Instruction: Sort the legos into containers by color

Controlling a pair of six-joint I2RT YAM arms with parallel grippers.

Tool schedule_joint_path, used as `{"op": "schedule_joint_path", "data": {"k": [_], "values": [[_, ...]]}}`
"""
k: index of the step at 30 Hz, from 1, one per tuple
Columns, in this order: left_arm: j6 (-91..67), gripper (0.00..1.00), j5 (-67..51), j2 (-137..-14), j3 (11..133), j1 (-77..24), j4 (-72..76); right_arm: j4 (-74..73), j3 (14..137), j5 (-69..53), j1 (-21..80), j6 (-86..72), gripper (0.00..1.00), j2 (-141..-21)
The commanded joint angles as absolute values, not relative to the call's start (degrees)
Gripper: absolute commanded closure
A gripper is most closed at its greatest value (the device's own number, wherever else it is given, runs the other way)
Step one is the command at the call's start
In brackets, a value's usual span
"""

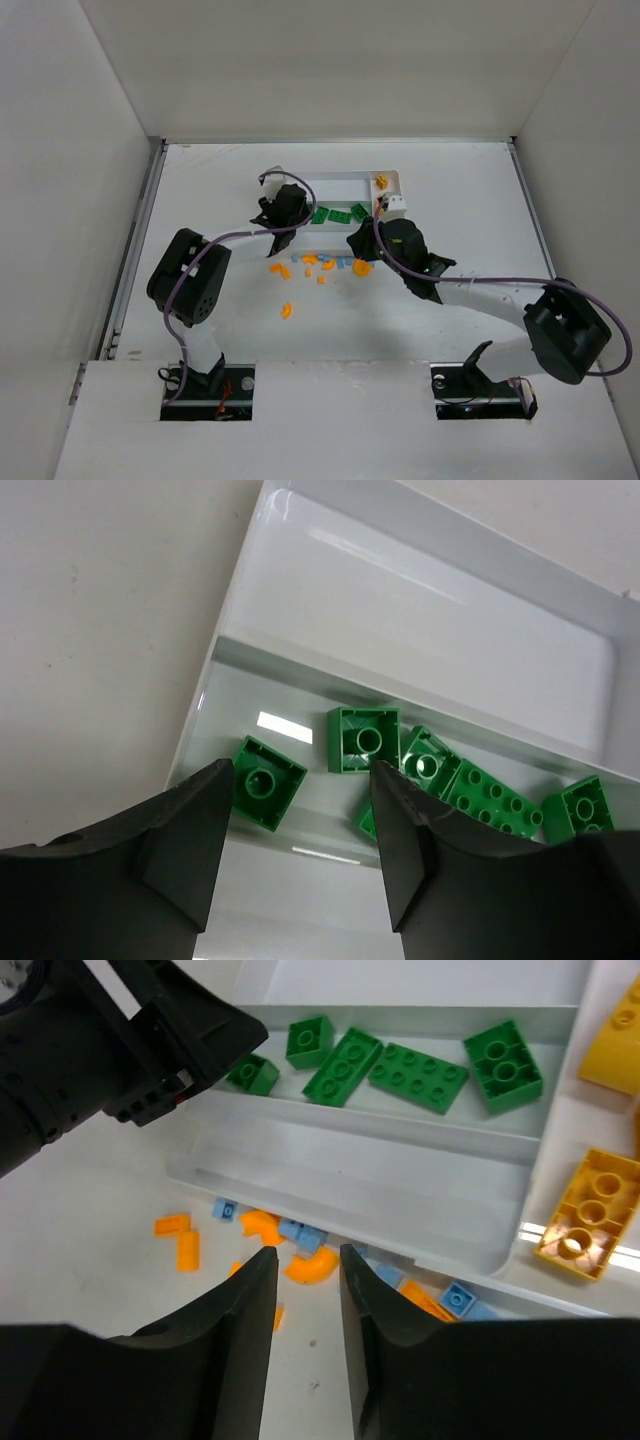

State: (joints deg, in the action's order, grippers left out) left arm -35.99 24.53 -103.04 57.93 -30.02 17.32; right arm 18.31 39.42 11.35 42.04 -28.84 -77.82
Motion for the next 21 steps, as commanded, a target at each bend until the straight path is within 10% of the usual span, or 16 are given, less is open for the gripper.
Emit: {"op": "schedule_joint_path", "data": {"k": [1,21], "values": [[-35.5,0.49,26.6,-94.5,53.9,-30.6,17.1,19.4,43.5,9.1,44.9,-26.3,0.67,-80.1],[-43.7,0.67,27.7,-58.4,20.7,-36.3,6.9,8.4,59.1,5.3,53.3,-25.2,0.47,-103.1]]}}
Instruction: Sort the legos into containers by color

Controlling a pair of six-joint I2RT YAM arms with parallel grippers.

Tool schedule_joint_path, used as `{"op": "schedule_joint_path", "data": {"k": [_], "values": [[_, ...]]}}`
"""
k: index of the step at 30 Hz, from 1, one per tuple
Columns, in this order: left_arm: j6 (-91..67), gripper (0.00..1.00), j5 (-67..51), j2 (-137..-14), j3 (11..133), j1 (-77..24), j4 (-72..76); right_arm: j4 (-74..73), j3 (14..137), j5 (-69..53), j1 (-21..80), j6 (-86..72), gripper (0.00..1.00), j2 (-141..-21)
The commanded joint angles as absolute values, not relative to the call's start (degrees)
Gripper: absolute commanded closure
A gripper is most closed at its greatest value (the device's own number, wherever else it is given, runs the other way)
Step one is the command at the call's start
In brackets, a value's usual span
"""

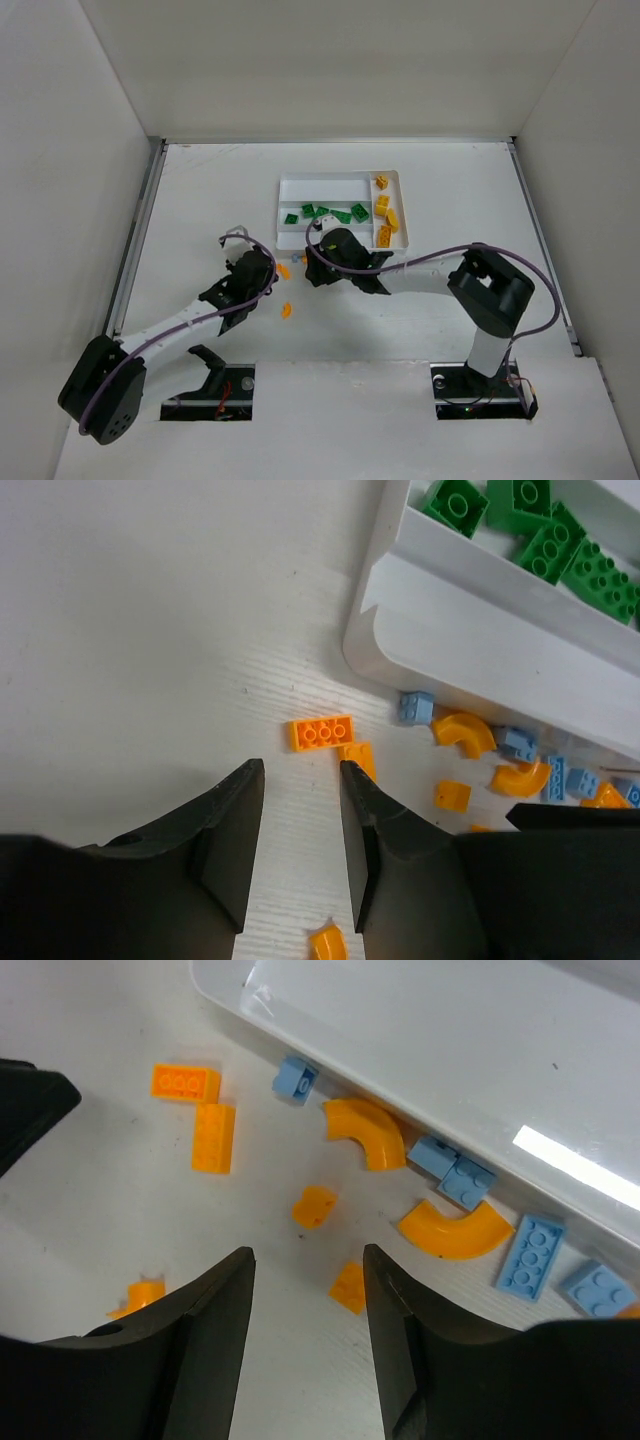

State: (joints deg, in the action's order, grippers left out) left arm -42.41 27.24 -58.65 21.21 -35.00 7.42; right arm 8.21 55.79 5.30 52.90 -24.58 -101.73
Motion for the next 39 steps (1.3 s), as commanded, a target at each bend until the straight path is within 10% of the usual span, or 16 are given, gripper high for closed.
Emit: {"op": "schedule_joint_path", "data": {"k": [1,22,28,39], "values": [[-43.6,0.67,27.7,-59.0,20.7,-37.0,7.4,8.3,59.7,5.4,53.3,-25.6,0.48,-103.9],[-44.7,0.66,28.0,-68.6,20.7,-41.0,16.2,8.9,62.7,9.9,53.5,-26.5,0.60,-110.0],[-44.5,0.66,28.0,-70.0,21.3,-41.7,16.3,9.1,61.8,10.9,53.5,-26.6,0.85,-108.0],[-43.4,0.66,29.7,-73.3,22.8,-42.8,16.0,16.1,52.5,7.7,48.7,-27.0,0.85,-95.4]]}}
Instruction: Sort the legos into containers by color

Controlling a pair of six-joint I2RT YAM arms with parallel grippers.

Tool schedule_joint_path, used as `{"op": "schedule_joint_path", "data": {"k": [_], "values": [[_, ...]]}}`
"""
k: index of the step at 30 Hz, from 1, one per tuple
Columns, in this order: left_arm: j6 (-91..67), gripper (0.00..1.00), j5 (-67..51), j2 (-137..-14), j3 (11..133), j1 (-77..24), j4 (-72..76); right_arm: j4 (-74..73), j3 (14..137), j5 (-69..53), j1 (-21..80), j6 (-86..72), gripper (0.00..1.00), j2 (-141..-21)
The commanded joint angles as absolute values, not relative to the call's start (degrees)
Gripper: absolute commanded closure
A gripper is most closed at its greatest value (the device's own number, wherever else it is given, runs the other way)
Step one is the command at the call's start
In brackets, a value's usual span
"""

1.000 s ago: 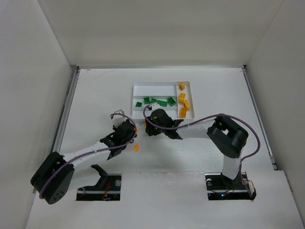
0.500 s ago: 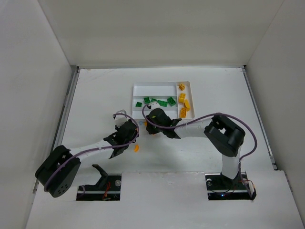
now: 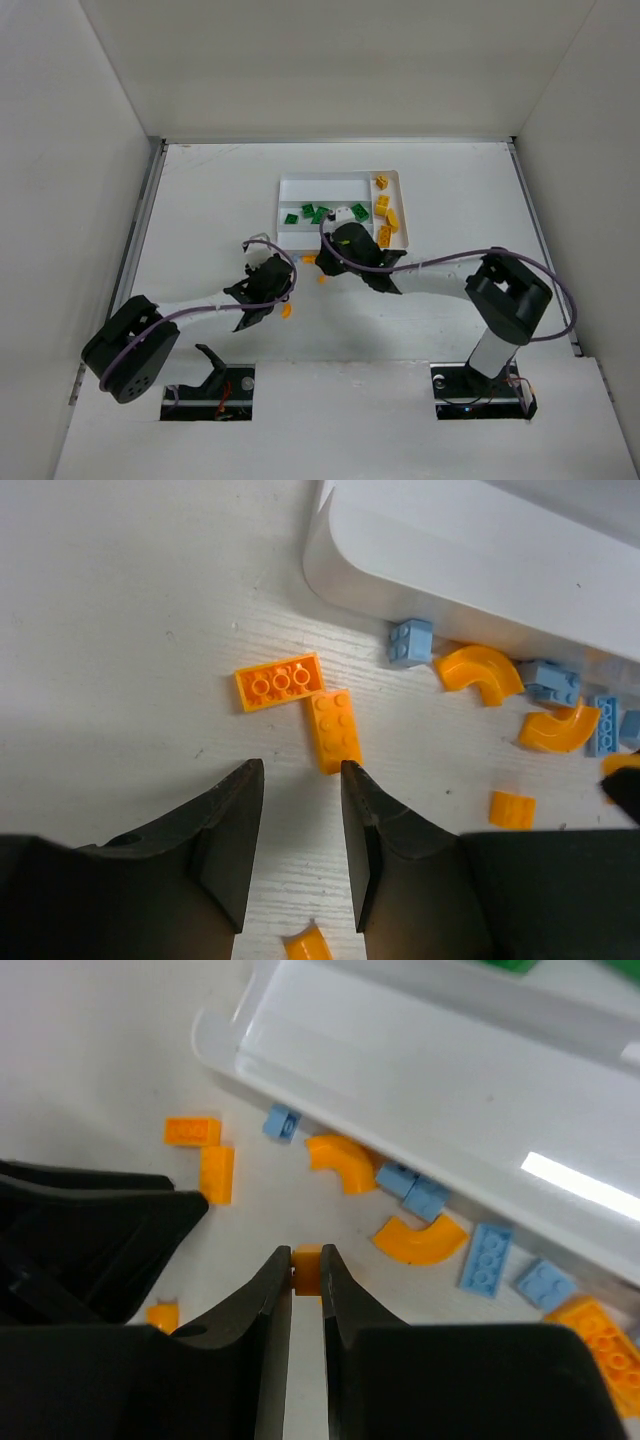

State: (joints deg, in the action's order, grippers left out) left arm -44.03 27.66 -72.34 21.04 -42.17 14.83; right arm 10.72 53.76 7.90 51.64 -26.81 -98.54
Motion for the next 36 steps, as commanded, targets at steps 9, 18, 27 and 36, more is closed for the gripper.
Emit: {"op": "schedule_joint_path", "data": {"k": [9,18,27,36], "values": [[-41.7,0.66,34.4,-77.8,25.4,-44.8,16.3,18.4,48.7,8.9,40.7,-28.2,0.82,-93.2],[-39.6,0.68,38.5,-82.3,27.9,-46.5,15.8,22.2,46.6,11.1,37.6,-31.0,0.57,-93.4],[-41.0,0.63,42.7,-80.5,27.2,-48.0,15.6,21.2,45.7,11.3,41.0,-30.2,0.47,-90.5],[-43.4,0.57,42.1,-78.2,26.2,-48.7,17.5,23.2,46.4,10.9,40.5,-30.6,0.44,-92.7]]}}
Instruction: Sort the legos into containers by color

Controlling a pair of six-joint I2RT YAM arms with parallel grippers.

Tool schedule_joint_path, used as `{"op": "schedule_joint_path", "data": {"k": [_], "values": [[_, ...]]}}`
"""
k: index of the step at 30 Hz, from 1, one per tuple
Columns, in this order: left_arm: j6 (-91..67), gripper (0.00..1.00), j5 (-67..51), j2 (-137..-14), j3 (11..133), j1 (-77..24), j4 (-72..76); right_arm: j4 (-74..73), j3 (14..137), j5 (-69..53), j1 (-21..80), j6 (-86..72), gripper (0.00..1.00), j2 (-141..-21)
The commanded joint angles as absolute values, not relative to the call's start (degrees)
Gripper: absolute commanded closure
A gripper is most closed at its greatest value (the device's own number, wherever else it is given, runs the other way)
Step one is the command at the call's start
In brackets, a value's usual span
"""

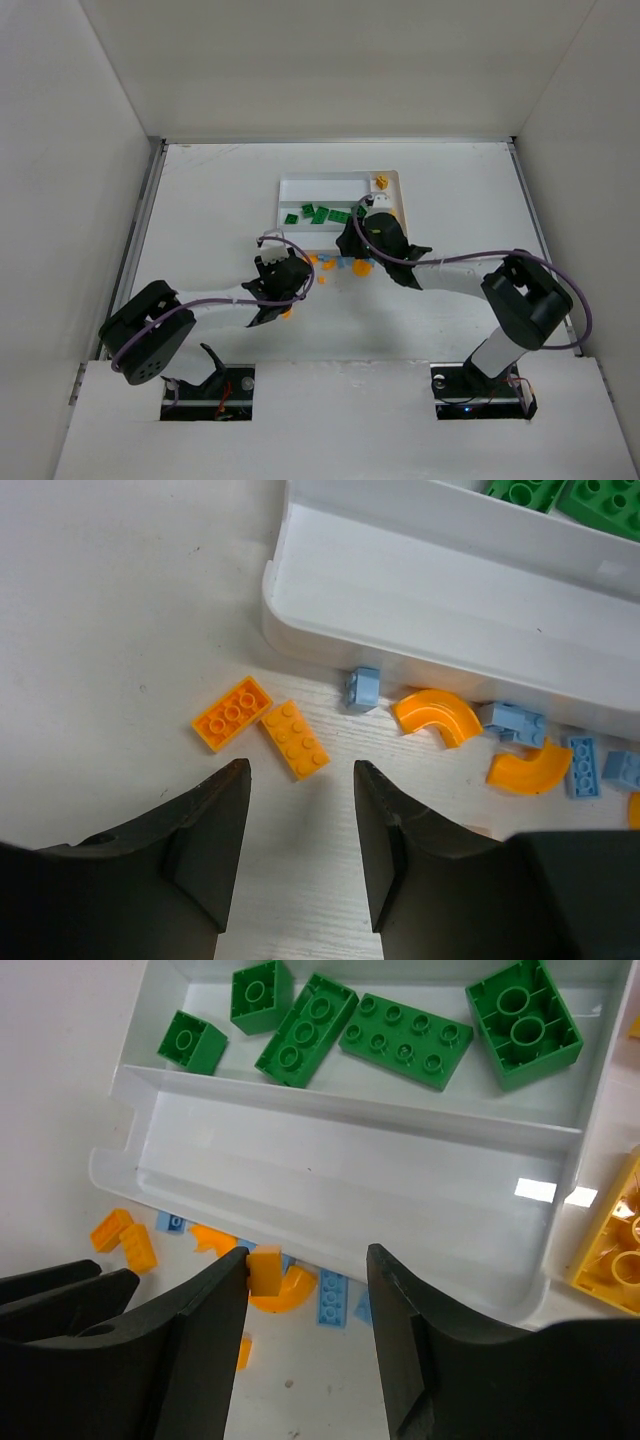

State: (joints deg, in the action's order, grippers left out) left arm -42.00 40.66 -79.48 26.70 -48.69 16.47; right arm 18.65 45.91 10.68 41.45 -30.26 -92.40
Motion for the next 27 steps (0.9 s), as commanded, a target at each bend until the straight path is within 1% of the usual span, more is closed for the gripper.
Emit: {"op": "schedule_joint_path", "data": {"k": [1,3,6,8,10,13,15,17,19,21,23,27], "values": [[-43.4,0.56,42.1,-78.4,26.3,-48.7,17.8,23.5,46.6,10.8,40.1,-30.8,0.44,-93.1],[-43.4,0.56,42.3,-78.9,26.3,-48.6,18.5,23.6,46.9,11.0,39.9,-30.5,0.43,-93.6],[-42.9,0.55,42.2,-80.5,27.3,-48.0,18.2,23.6,47.5,12.0,39.3,-30.0,0.39,-94.9],[-42.4,0.55,42.4,-81.8,27.9,-47.5,18.1,21.7,48.9,12.6,39.3,-29.4,0.39,-96.2],[-42.4,0.54,42.4,-83.1,28.3,-47.1,18.2,19.6,49.0,14.0,39.7,-28.9,0.39,-95.1],[-42.5,0.54,42.2,-84.3,28.9,-47.0,18.1,21.7,49.1,16.2,40.8,-27.3,0.37,-96.1],[-42.5,0.54,42.5,-84.6,29.1,-47.3,18.2,18.4,50.4,17.9,42.1,-25.7,0.38,-95.8],[-42.6,0.54,42.5,-84.6,29.0,-47.4,18.3,19.2,49.4,22.3,44.2,-24.2,0.34,-92.9],[-42.3,0.54,42.2,-84.9,29.1,-47.2,18.1,23.7,48.5,24.2,44.8,-22.9,0.31,-94.4],[-42.3,0.55,42.5,-84.7,29.0,-47.2,18.3,21.4,50.0,23.1,44.9,-22.1,0.32,-96.4],[-42.5,0.55,42.3,-84.7,28.8,-47.0,18.5,20.4,50.0,23.5,45.0,-22.1,0.31,-95.2],[-42.0,0.56,42.6,-85.6,29.5,-47.1,18.5,25.4,46.9,21.1,44.9,-23.0,0.31,-92.7]]}}
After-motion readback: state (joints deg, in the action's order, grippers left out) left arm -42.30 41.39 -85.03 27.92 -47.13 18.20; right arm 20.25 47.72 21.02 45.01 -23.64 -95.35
